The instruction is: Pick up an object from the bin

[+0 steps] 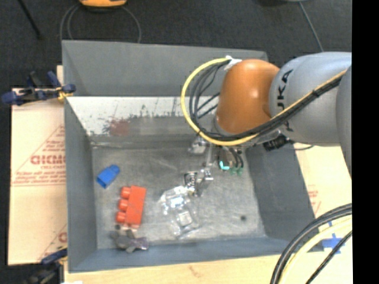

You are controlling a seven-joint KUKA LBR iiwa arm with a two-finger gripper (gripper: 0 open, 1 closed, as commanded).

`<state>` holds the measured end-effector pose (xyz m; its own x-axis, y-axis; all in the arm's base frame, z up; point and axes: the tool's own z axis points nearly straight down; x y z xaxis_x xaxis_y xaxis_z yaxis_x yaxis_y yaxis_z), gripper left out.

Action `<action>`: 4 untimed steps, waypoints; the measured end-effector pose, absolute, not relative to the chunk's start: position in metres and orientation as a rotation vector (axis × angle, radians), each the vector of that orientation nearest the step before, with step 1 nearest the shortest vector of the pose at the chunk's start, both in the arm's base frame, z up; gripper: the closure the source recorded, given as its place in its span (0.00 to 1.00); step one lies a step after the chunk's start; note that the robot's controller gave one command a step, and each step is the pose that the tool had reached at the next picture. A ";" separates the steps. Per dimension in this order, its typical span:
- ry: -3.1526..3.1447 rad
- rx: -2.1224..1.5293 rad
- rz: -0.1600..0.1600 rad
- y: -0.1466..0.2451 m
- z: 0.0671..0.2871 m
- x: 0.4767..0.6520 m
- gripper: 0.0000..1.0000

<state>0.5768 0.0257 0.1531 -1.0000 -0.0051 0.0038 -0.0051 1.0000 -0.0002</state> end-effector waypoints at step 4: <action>-3.144 0.154 -0.004 0.032 0.099 0.590 0.00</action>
Offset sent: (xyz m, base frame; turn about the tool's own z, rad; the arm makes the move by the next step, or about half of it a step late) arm -0.0103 0.0118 -0.0831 -0.1361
